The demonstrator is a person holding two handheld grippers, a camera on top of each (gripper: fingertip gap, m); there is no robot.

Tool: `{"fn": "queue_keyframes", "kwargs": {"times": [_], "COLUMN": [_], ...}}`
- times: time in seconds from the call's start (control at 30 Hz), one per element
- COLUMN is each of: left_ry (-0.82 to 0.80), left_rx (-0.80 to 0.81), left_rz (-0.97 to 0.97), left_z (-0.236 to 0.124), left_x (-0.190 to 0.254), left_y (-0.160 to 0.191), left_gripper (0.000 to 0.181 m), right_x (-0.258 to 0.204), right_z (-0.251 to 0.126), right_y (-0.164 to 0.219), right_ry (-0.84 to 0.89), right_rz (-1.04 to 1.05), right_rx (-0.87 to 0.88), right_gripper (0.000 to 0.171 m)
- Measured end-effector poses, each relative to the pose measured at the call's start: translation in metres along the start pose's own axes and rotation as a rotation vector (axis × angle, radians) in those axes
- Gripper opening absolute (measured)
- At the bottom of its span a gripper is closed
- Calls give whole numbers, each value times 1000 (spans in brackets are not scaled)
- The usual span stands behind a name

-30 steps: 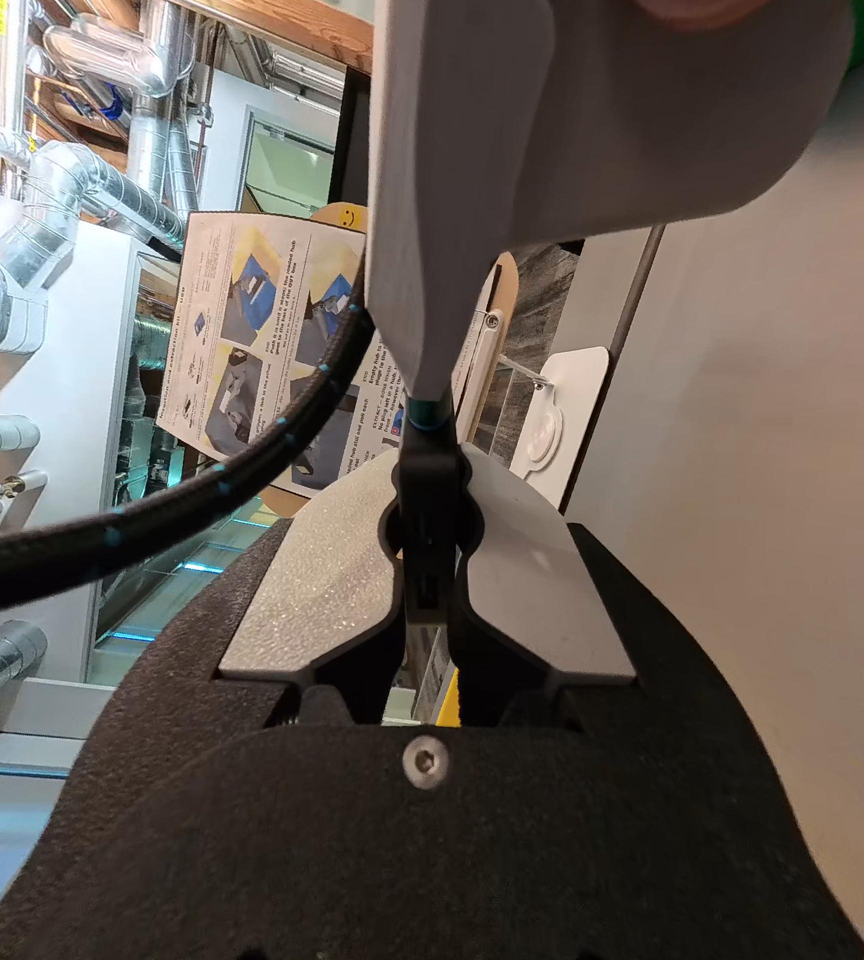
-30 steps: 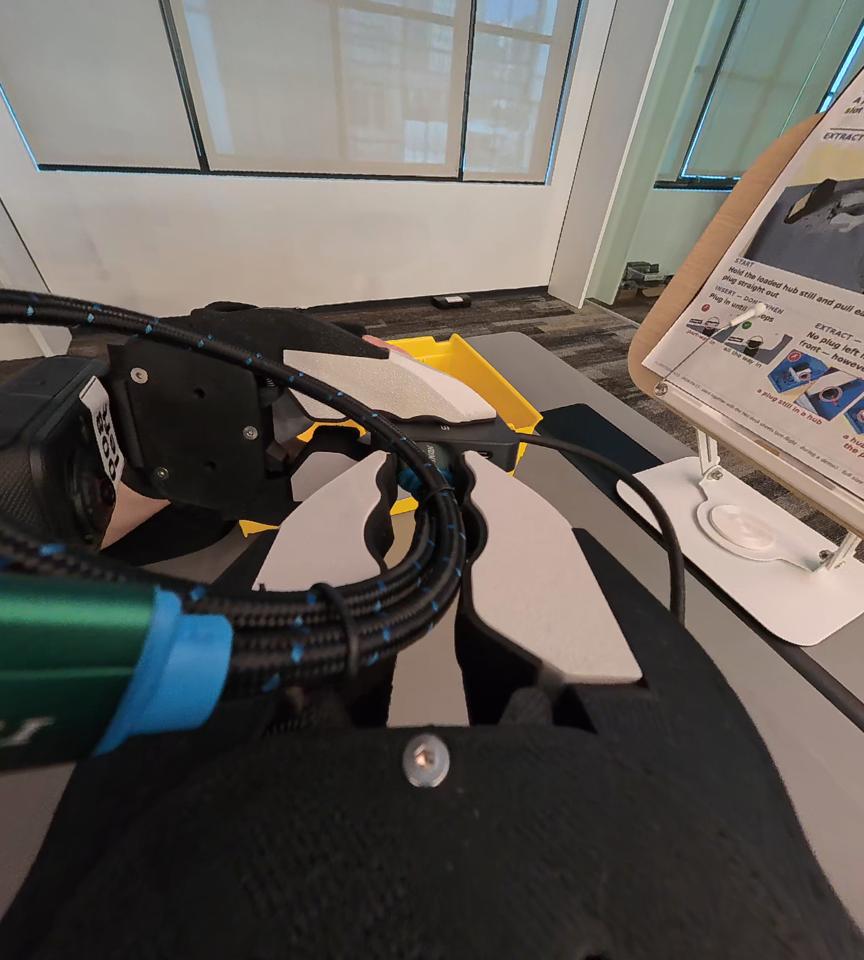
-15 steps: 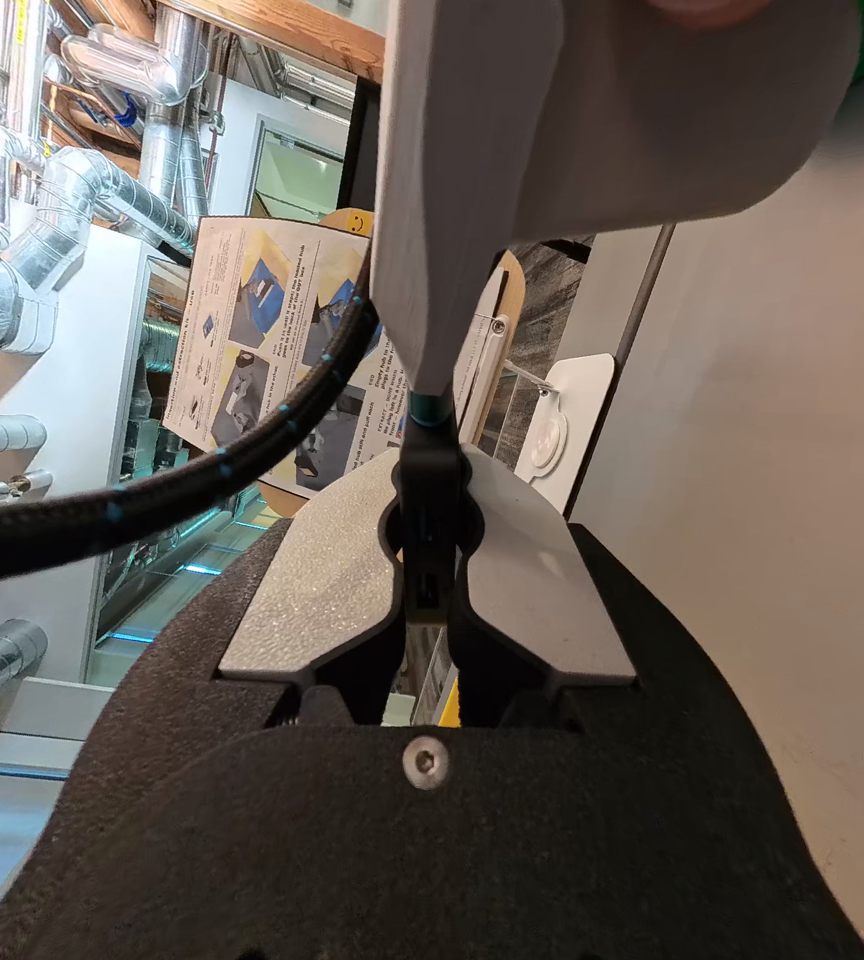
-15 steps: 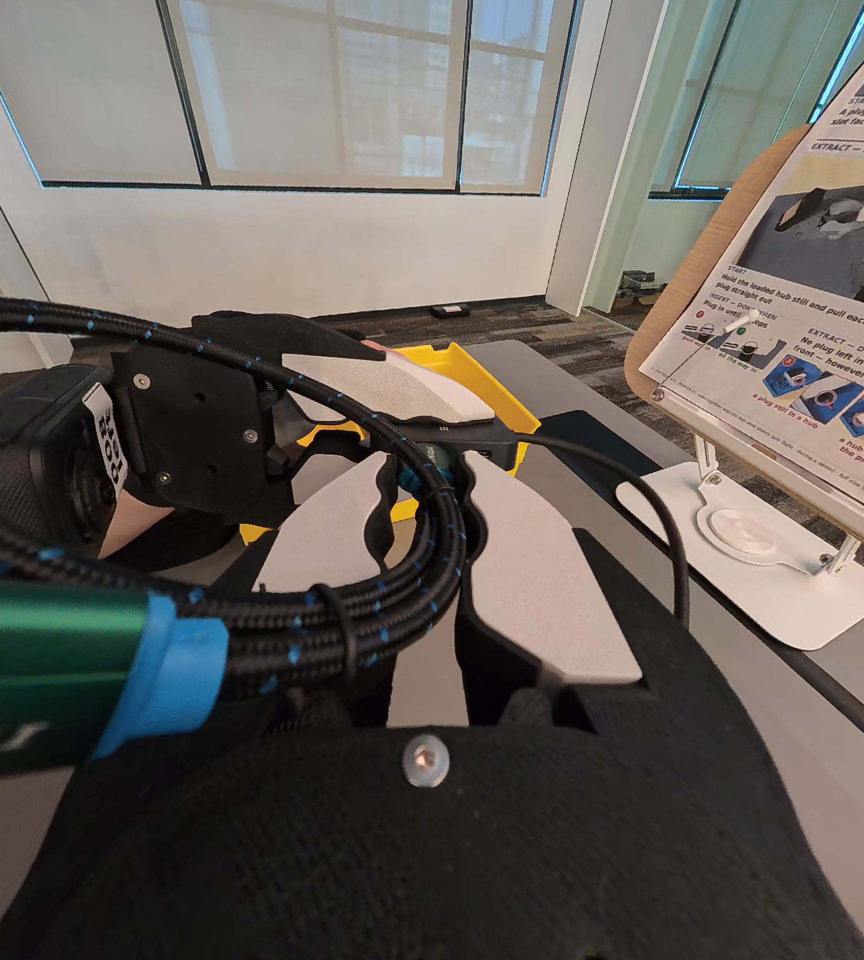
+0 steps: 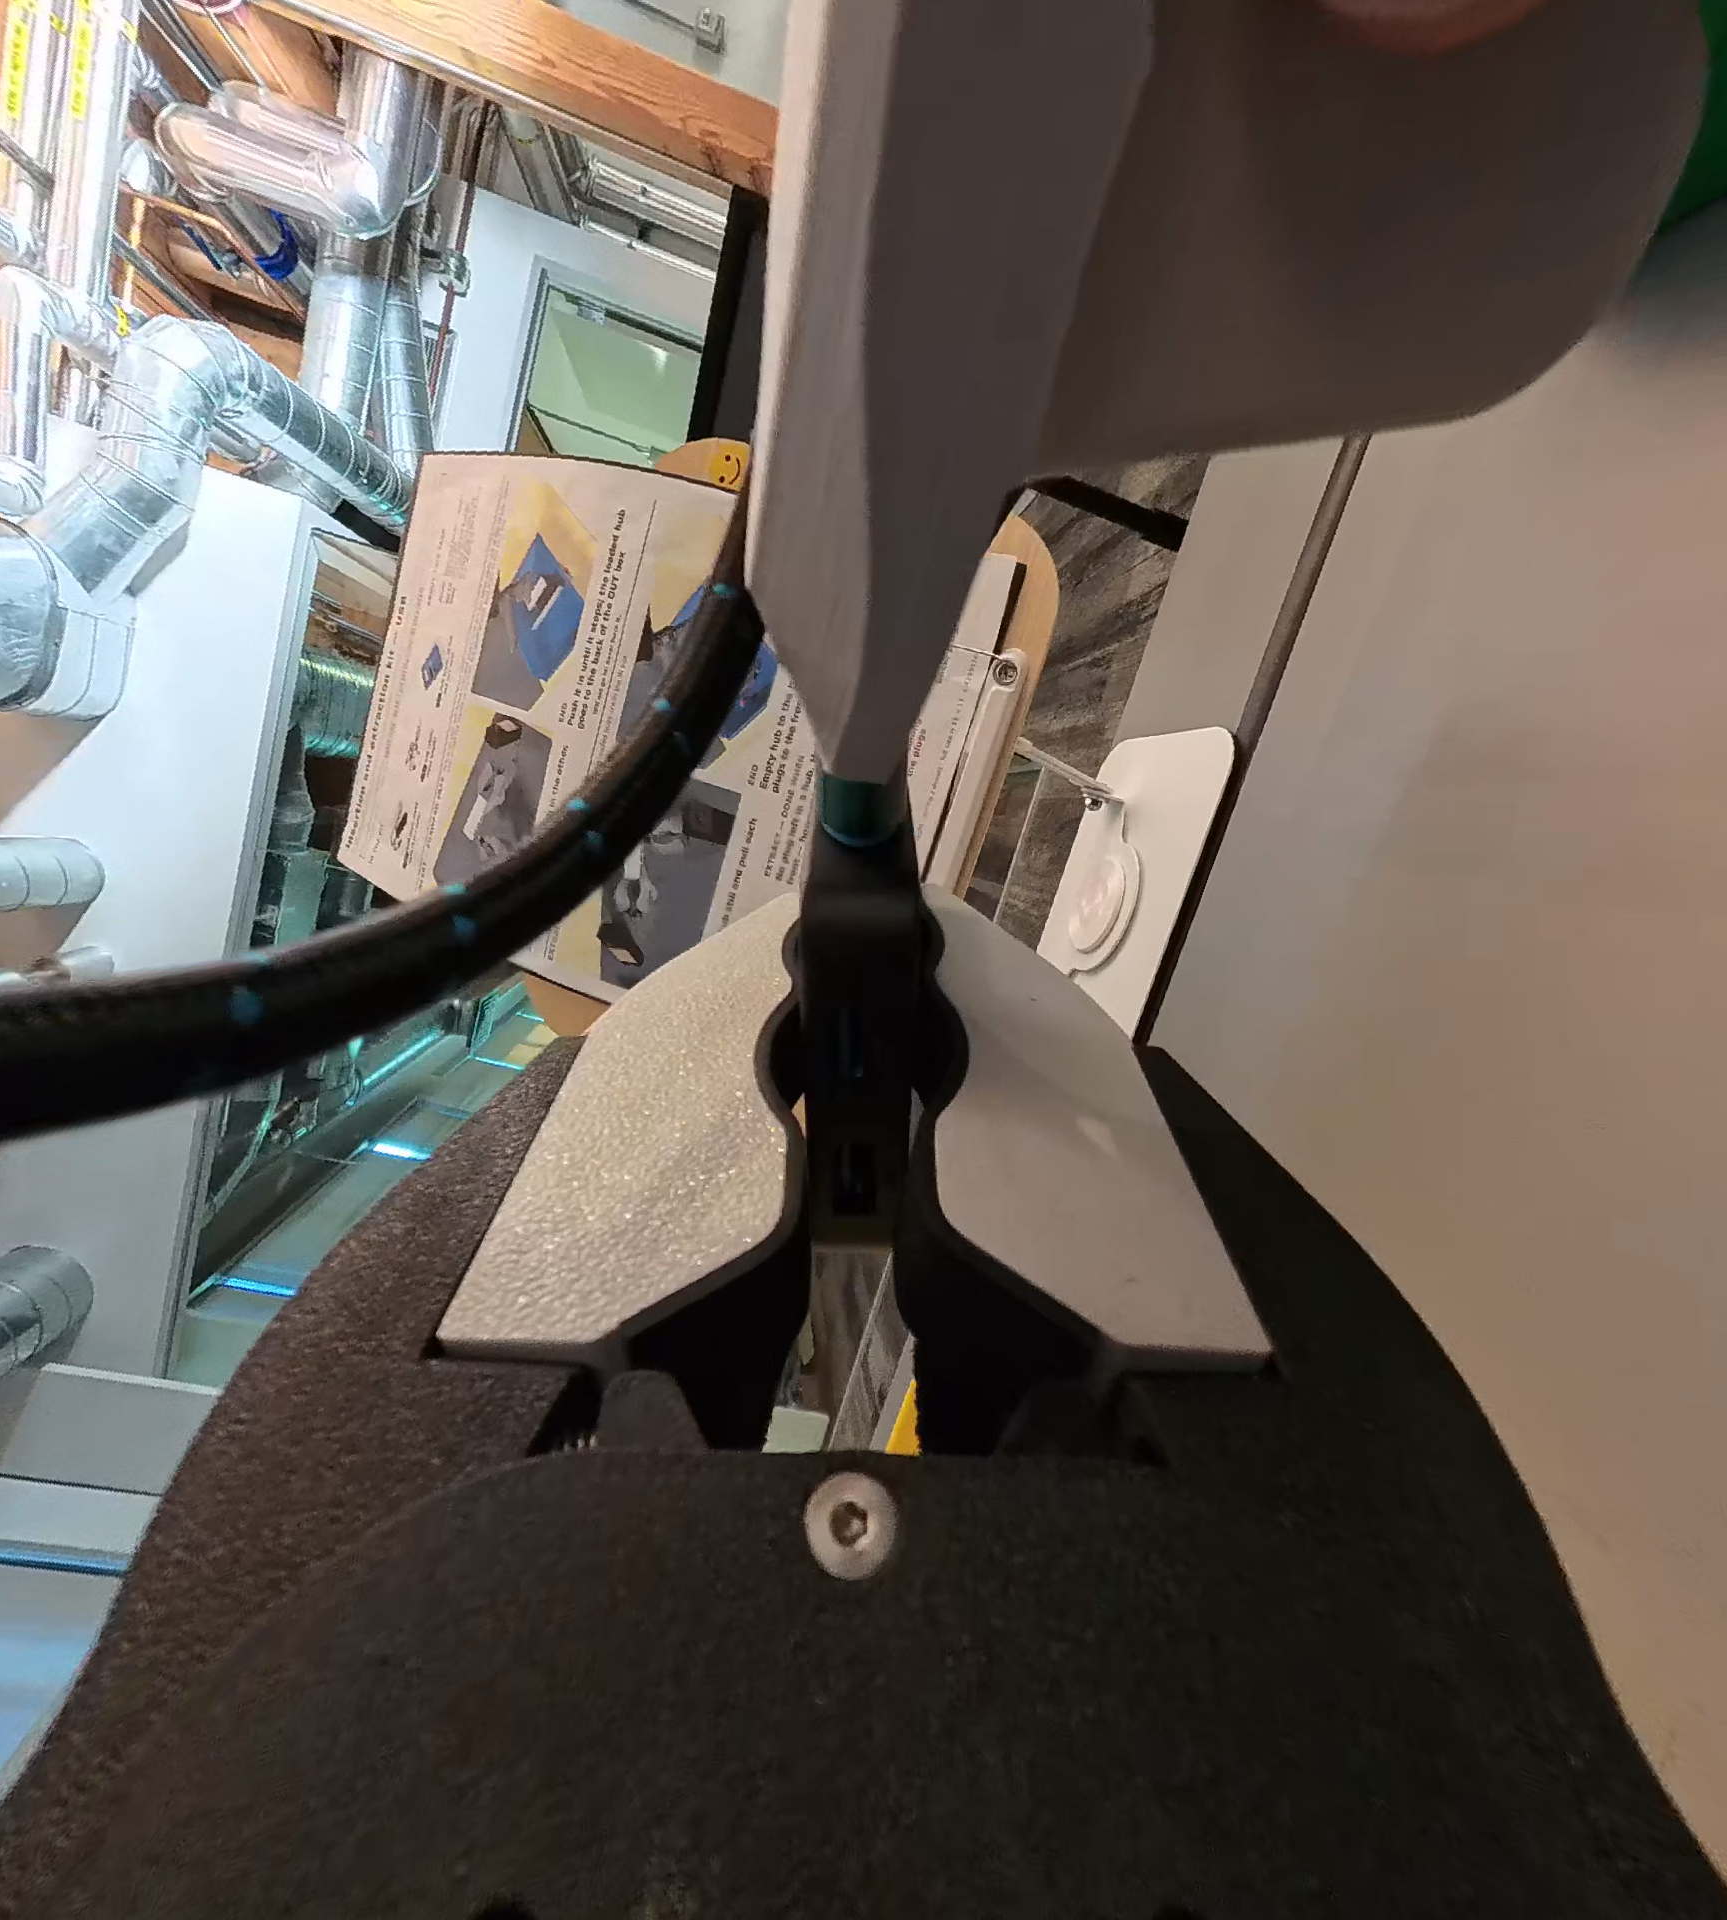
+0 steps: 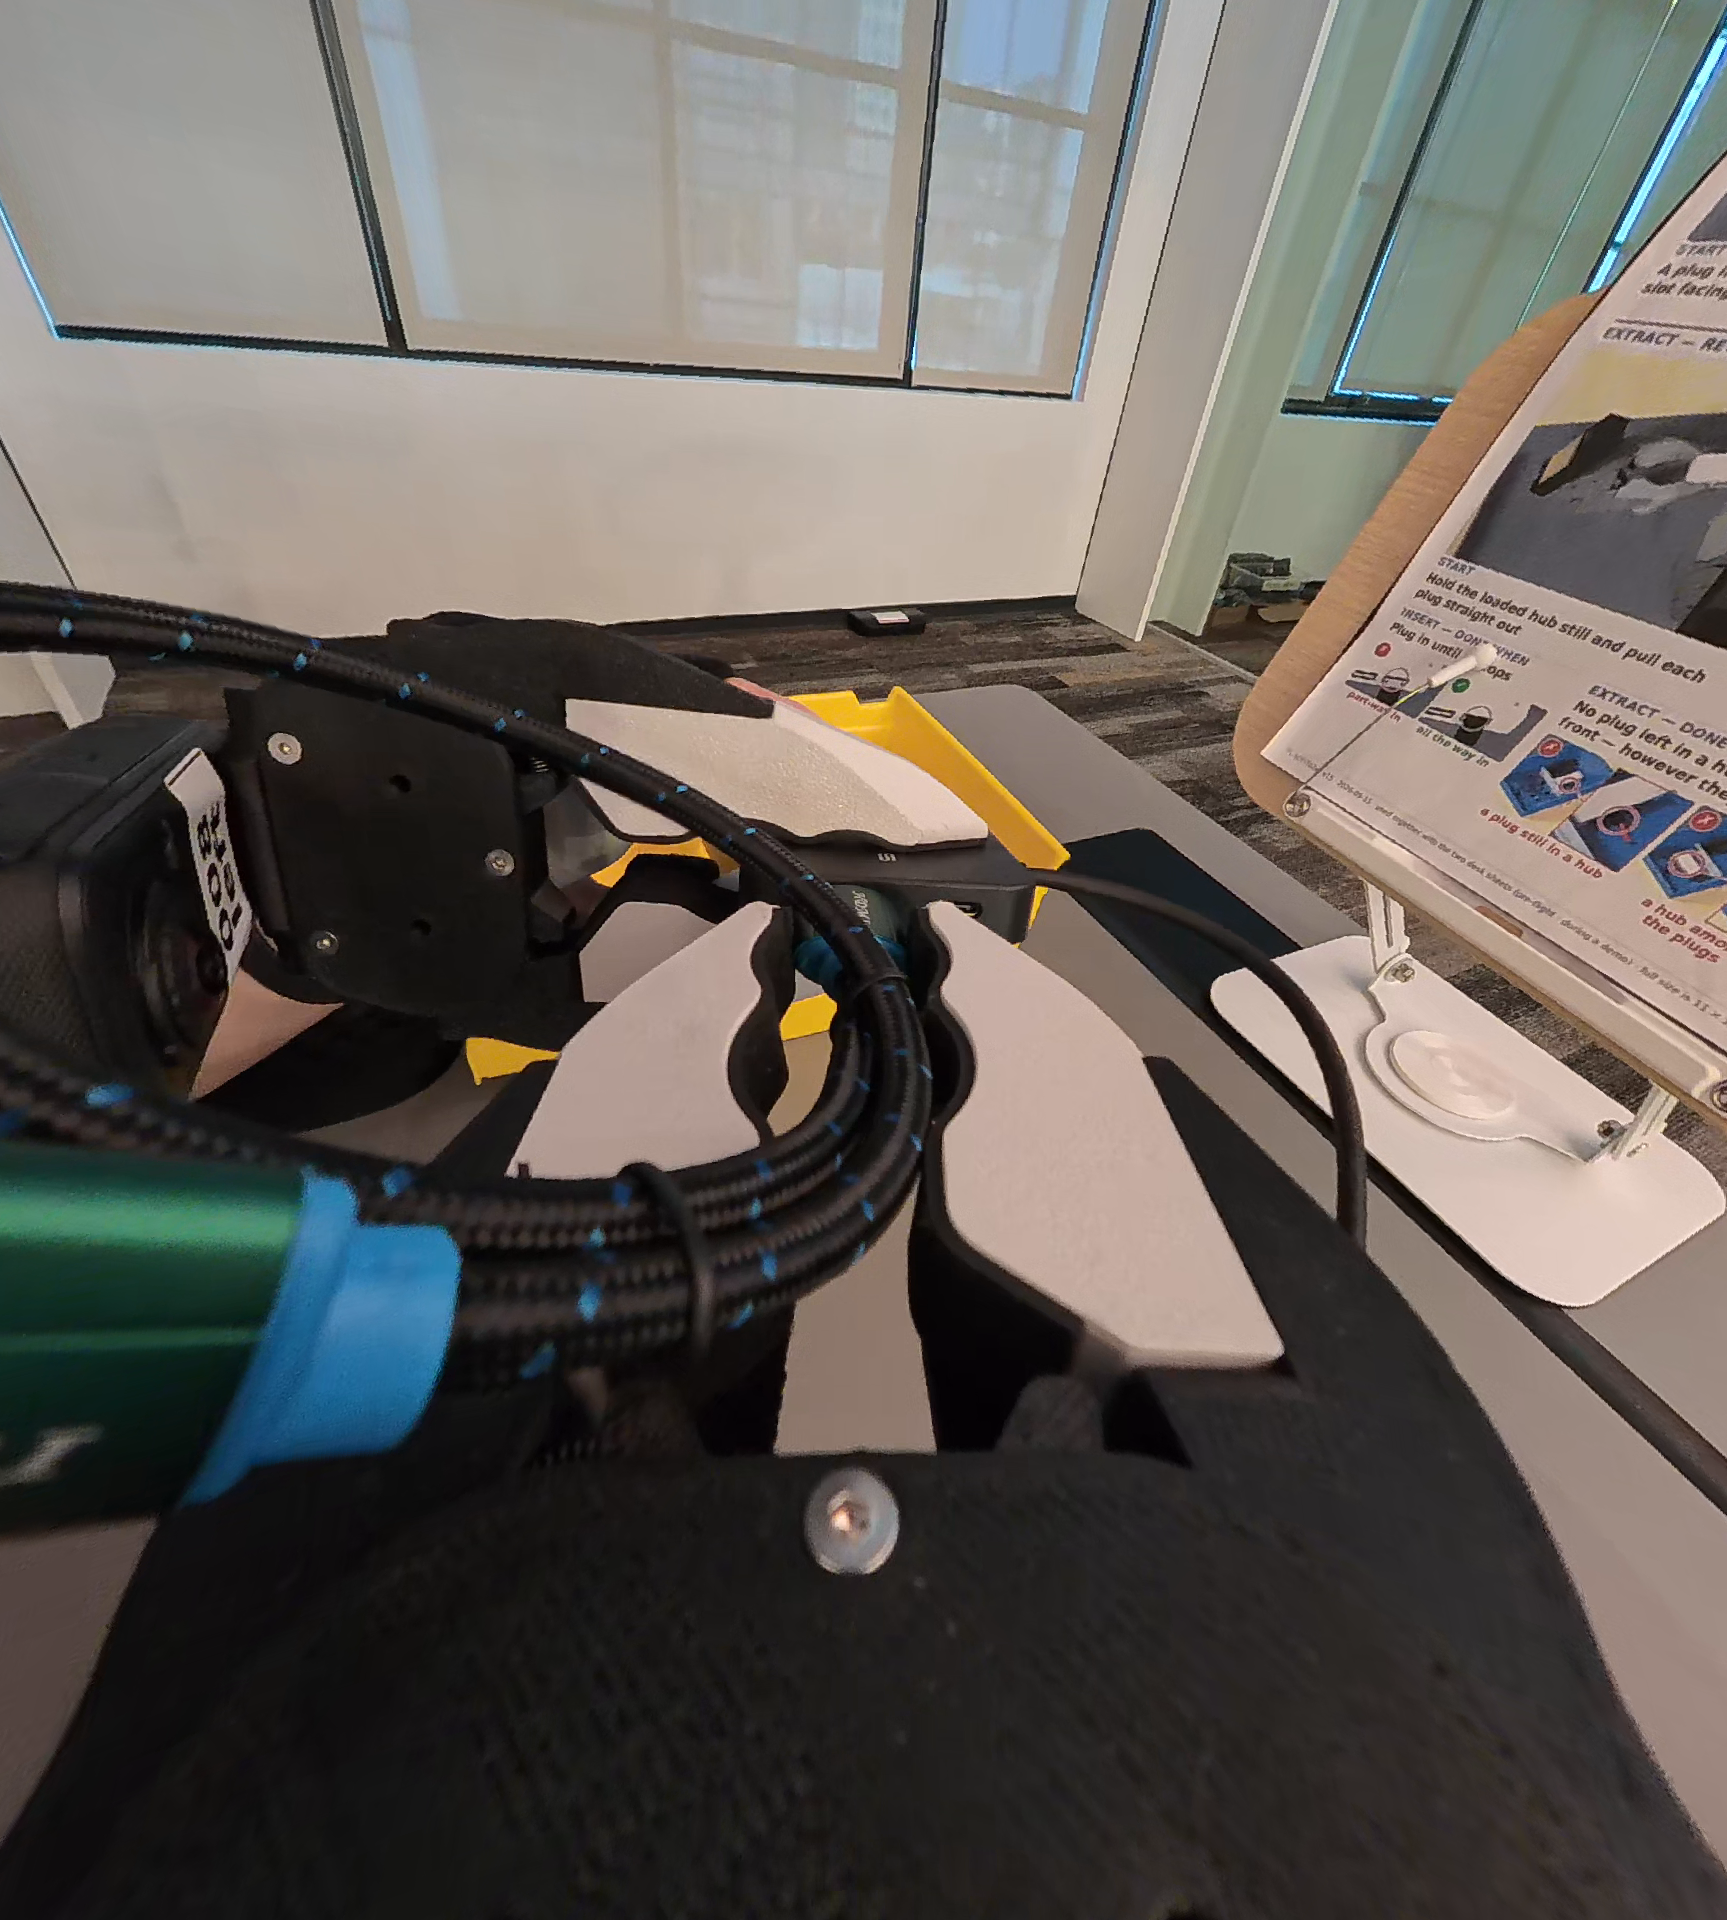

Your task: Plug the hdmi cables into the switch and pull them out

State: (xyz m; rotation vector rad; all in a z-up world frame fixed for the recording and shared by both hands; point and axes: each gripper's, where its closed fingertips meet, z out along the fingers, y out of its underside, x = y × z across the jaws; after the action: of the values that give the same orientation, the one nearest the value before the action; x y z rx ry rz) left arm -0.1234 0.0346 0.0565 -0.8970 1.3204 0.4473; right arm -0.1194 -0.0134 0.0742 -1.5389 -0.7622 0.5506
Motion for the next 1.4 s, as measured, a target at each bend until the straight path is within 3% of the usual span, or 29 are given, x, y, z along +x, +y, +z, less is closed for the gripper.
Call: {"fn": "queue_keyframes", "kwargs": {"times": [0.5,0.93,1.1,1.4], "left_ry": [-1,8,8,-132], "left_rx": [18,-16,-17,8], "left_rz": [22,-7,-2,90], "left_z": [-3,-4,-5,-15], "left_x": [-1,-6,-7,-17], "left_y": [-7,-4,-7,-27], "left_gripper": [15,15,15,14], "right_x": [-2,-4,-4,-22], "right_z": [-7,-4,-7,-3], "right_y": [-3,-7,-9,-13], "right_ry": [-33,45,-2,-91], "right_rz": [4,-44,25,-68], "right_rx": [-28,1,13,84], "right_gripper": [22,20,22,23]}}
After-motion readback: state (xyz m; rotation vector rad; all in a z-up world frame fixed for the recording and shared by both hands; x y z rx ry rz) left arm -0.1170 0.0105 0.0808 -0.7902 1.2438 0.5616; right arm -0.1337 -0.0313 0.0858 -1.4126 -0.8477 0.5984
